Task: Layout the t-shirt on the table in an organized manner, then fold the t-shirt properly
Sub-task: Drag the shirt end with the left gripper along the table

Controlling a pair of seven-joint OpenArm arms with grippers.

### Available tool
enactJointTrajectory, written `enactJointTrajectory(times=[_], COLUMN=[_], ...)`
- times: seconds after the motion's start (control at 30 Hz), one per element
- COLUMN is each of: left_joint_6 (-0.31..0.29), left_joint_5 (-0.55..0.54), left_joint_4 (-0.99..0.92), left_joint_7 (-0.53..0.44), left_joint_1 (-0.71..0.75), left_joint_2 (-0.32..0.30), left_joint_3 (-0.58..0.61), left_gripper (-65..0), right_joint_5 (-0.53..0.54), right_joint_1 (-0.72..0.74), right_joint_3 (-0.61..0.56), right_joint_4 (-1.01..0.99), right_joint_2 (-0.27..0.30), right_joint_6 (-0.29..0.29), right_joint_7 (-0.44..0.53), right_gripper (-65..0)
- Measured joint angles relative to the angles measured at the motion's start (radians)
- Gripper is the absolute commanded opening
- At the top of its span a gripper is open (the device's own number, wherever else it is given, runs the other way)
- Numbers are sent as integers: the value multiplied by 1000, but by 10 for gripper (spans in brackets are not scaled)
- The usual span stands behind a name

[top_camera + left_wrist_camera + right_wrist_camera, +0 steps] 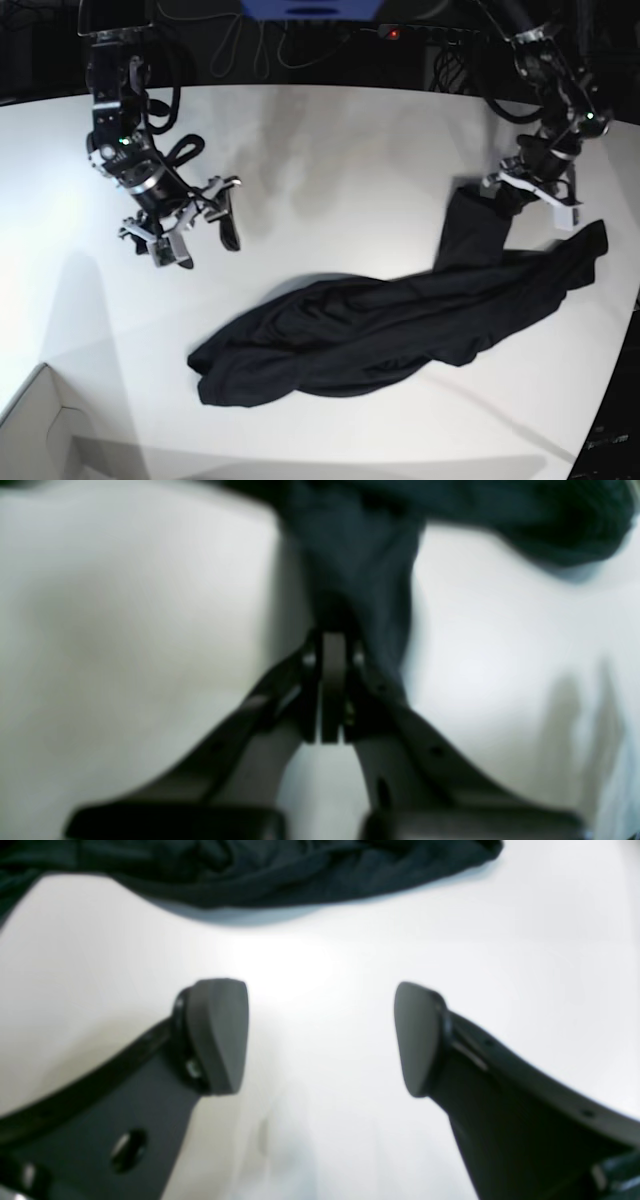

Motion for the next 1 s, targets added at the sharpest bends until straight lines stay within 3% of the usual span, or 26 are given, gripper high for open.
enactJointTrajectory(times=[0.17,0.33,0.57,0.77,0.83,0.9,1.0], left_joint_6=[1,0,3,0,2,4,4], left_joint_5=[-155,-300,-303,-304,-265,-241,-250], left_joint_4=[170,205,79,-56,-84,-90,-89], left_joint_7=[70,128,134,135,134,142,138], left_joint_1=[96,142,140,81,65,64,67], left_joint_2=[-65,-121,-126,-127,-130,-141,-158], left_joint_3=[-102,-235,-257,-255,-246,-233,-198], left_gripper=[-648,-648,-648,-645,-640,-593,-455], right_joint_5=[0,3,3,0,0,0,0], right_joint_1=[3,10,13,13,13,13,13], right_joint_3=[-6,-13,-61,-118,-114,-116,-119], right_joint_4=[0,0,0,0,0,0,0], right_joint_2=[-5,-30,-68,-63,-73,-85,-93], right_joint_6=[0,0,-3,-3,-3,-3,-3], right_joint_7=[-4,-2,-1,-4,-3,-3,-3], right_gripper=[-187,-187,-187,-187,-187,-187,-187])
